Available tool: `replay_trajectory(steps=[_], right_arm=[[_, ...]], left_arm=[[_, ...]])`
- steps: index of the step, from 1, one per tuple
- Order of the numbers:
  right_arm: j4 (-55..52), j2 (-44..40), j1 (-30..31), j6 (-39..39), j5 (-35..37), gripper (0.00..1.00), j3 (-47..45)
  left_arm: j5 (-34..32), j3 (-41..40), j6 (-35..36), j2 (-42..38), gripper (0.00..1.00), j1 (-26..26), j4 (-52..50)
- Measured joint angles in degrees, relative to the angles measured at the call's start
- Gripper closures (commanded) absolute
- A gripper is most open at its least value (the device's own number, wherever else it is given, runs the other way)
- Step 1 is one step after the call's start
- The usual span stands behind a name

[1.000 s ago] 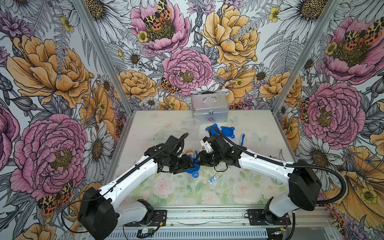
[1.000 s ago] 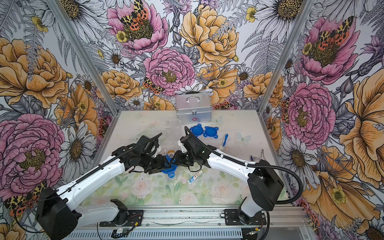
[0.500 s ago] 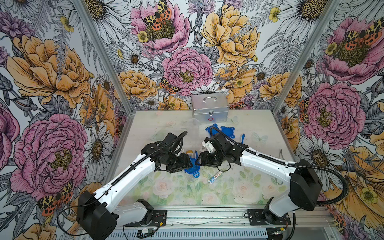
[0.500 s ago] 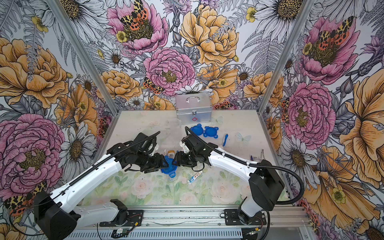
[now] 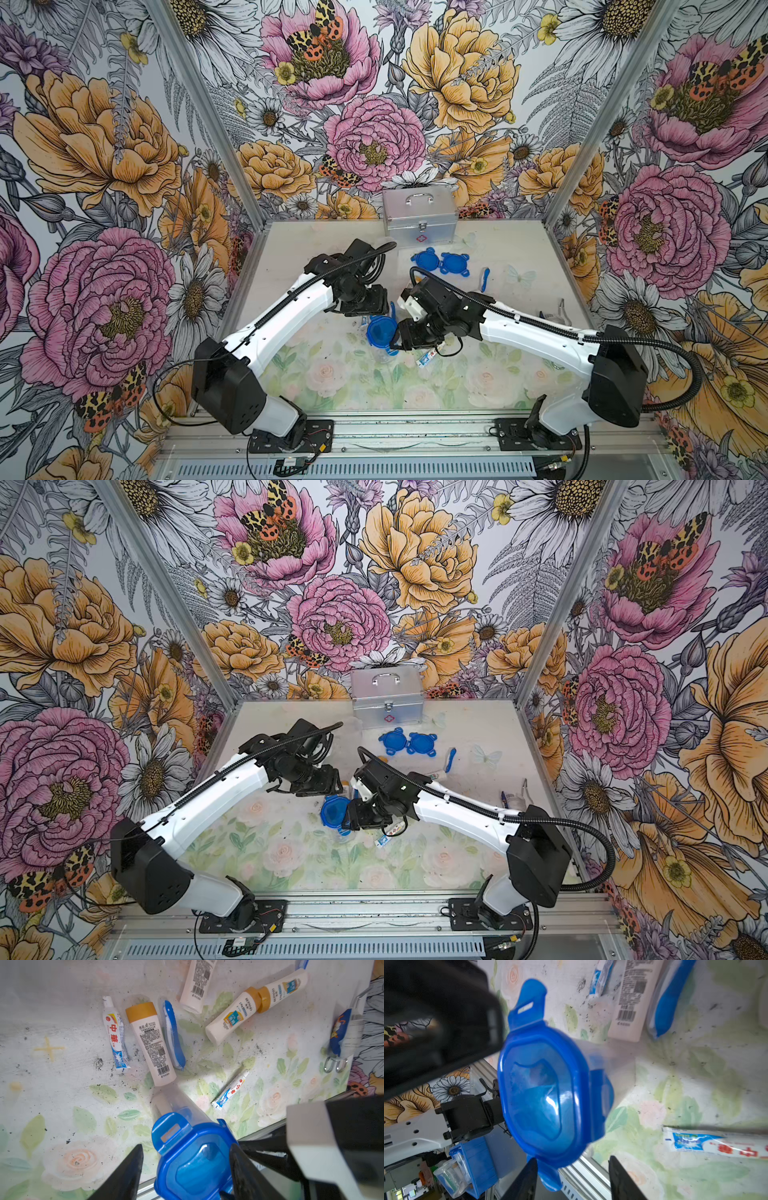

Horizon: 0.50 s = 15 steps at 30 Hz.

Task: Pack away toiletry kits
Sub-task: Close the fastener on the container.

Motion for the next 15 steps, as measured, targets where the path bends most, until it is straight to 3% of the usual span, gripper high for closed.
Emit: replay_trajectory(steps=[15], right_arm=[[1.20,-0.11,-1.97,0.68,-1.36,0.62,-1.18]], left_arm=[[2.23,-1.46,2.78,1.68,0.37,-0.28,2.64]])
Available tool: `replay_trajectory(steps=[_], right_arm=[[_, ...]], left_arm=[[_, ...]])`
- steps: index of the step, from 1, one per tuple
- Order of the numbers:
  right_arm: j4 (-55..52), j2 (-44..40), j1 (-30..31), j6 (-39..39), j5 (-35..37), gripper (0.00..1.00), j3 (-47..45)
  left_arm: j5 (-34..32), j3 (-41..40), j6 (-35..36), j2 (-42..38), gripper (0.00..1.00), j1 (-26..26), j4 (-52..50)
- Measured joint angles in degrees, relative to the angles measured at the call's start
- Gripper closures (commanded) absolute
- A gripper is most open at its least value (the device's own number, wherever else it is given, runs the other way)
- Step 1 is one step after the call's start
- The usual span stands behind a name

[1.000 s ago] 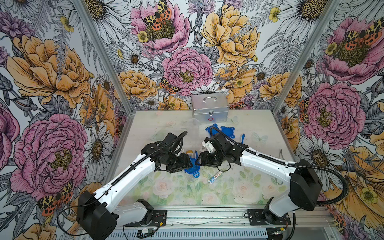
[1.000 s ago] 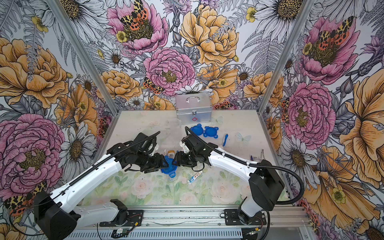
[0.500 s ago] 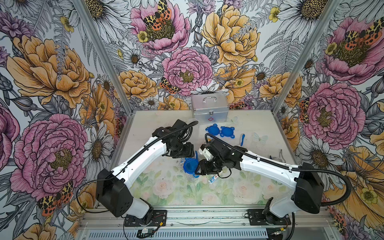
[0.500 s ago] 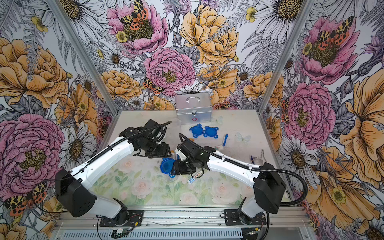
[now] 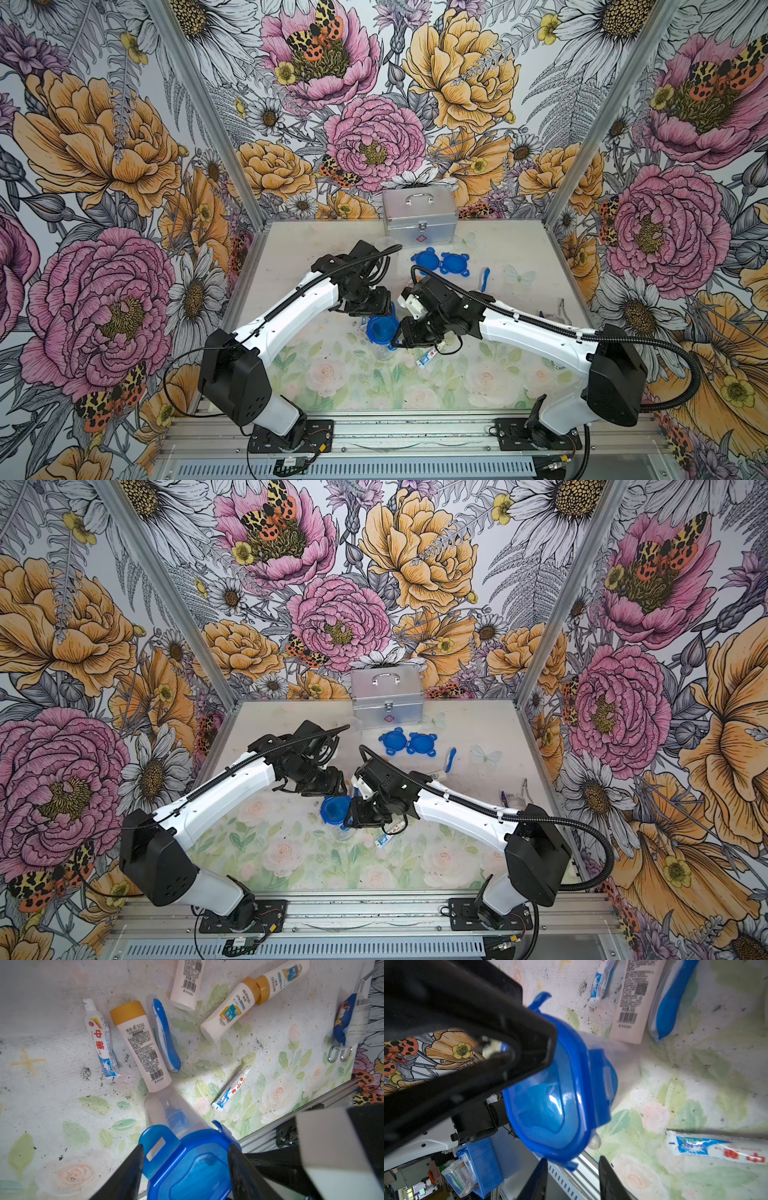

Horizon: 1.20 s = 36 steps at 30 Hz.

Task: Pack away toiletry kits
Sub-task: Close the fastener on the container.

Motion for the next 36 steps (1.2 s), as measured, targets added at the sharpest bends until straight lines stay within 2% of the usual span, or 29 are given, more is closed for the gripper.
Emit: replay_trajectory(steps=[7,25,31,36], right_arm=[[-2.01,-0.04,-1.20,0.44,2.75,0.62,-3.04],[-2.08,2.01,-2.58,0.39,3.80,0.63,-2.27],[-1.86,-3.67,-4.11,0.13,3.50,0.60,-7.76],[-2.25,-7.28,-4.00,-1.16,1.75,0.60,-8.35]], left_arm=[[0.92,-2.86,-0.44,-0.61,0.37,-0.72,1.05],[2.08,-7.69,-5.05,-5.33,0.37,-2.54,2.82],[2.10,-8.00,-5.20,-5.49,0.37,-2.64,3.17],[2.12,-8.04,-5.20,-5.49,0.37,-2.64,3.21]])
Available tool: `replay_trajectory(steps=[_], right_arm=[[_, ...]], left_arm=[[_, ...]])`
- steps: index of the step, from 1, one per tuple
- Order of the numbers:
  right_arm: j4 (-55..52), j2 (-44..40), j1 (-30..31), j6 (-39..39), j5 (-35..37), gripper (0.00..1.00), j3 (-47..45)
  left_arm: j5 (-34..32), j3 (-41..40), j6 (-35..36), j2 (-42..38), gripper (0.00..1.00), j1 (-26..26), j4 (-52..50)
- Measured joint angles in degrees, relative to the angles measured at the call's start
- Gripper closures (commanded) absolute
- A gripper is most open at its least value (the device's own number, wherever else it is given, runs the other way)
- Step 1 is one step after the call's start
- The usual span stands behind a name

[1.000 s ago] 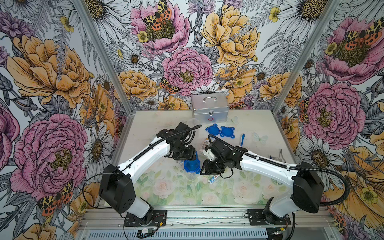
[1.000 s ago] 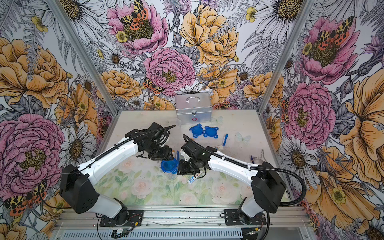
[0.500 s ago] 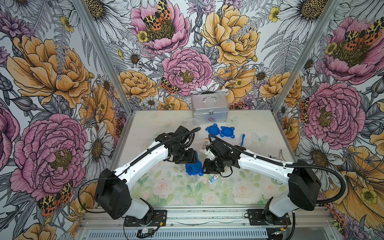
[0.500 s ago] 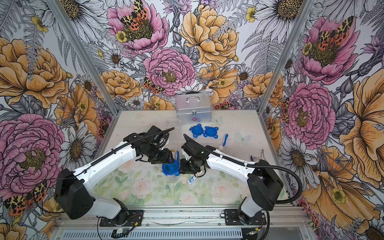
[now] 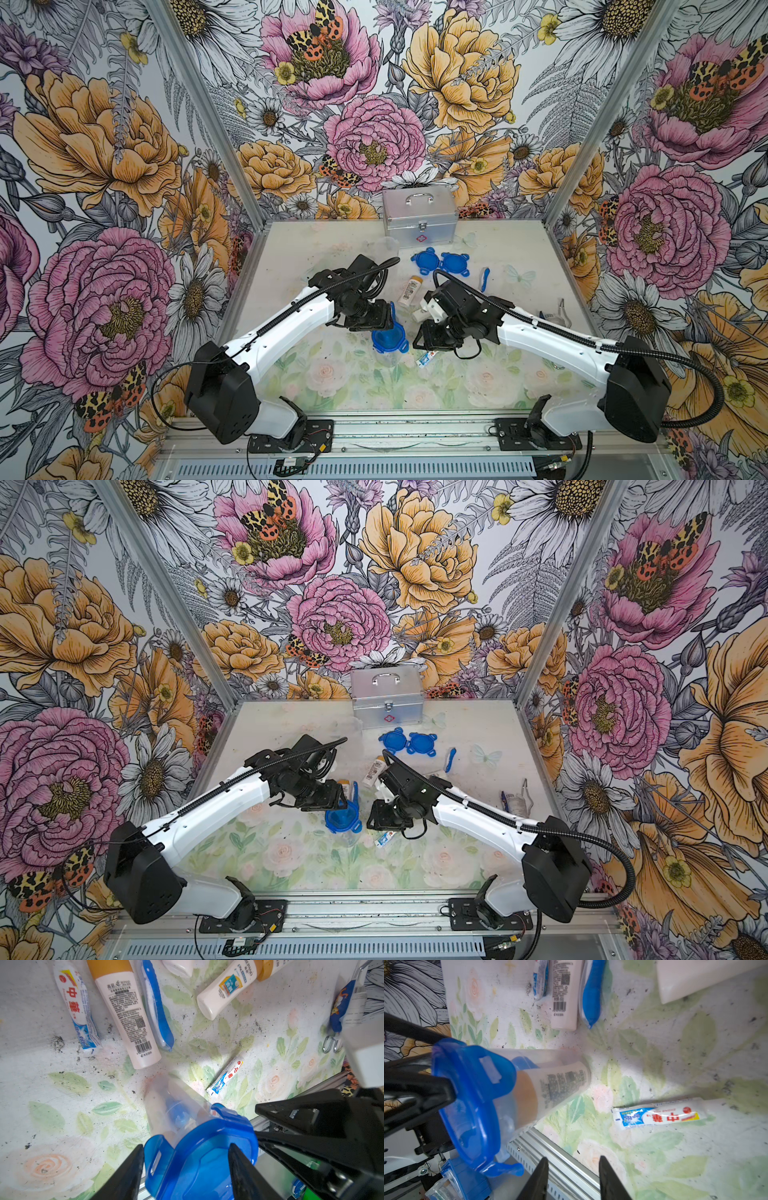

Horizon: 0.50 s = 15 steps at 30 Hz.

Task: Pack away toiletry kits
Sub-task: Close the fastener on the container.

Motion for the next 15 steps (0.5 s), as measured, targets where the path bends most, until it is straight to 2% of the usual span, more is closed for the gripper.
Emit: replay_trajectory(steps=[15], right_arm=[[0.17,2.43,3.04,-2.10,-2.08,0.60,2.75]], left_arm=[[0.17,-0.28,-0.02,-0.26,0.37,0.00,0.37]])
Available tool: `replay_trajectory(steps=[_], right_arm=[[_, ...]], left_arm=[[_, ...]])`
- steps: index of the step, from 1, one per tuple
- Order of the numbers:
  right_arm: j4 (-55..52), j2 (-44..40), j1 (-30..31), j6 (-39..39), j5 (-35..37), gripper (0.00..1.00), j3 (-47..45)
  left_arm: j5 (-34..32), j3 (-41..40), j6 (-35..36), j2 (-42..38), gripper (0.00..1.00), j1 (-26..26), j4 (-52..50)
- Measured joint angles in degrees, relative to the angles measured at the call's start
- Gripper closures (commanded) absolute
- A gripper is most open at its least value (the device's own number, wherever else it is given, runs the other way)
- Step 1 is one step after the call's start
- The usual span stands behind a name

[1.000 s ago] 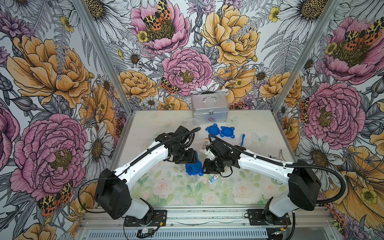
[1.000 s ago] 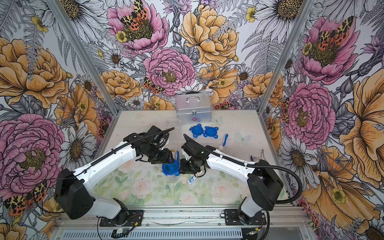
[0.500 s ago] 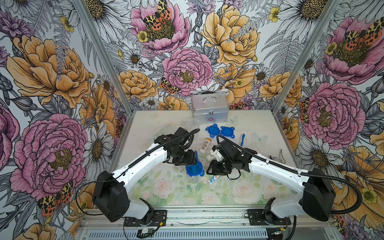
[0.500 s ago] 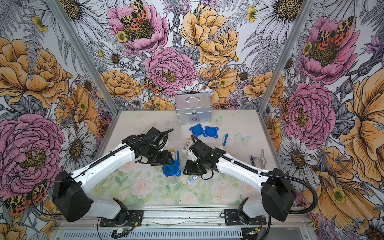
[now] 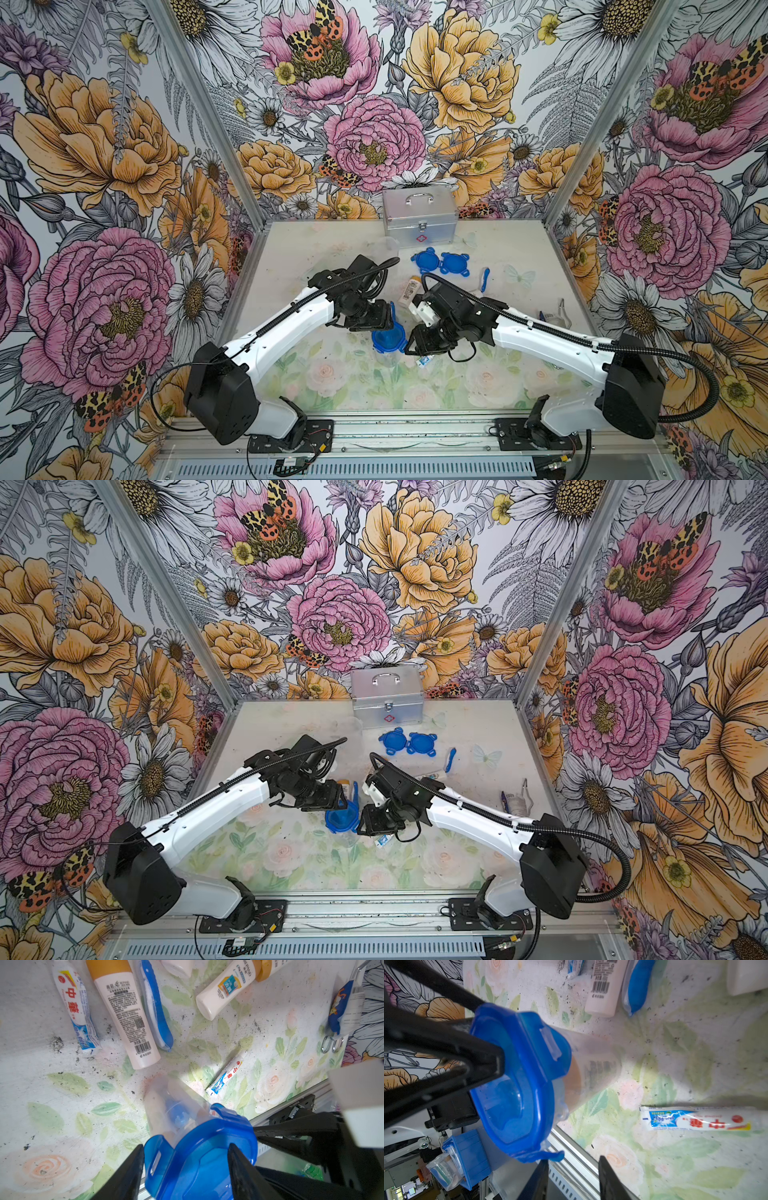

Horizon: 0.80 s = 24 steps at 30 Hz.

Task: Pack away toiletry kits
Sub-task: Close the fastener on the container.

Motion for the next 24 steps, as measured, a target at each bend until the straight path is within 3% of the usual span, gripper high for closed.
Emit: replay_trajectory(steps=[24], right_arm=[[4.74,4.13,-2.71,2.43,0.07,0.63,0.09]], left_arm=[[0.85,-1.49,-4.37,-1.79,0.37,-1.66,-1.29]])
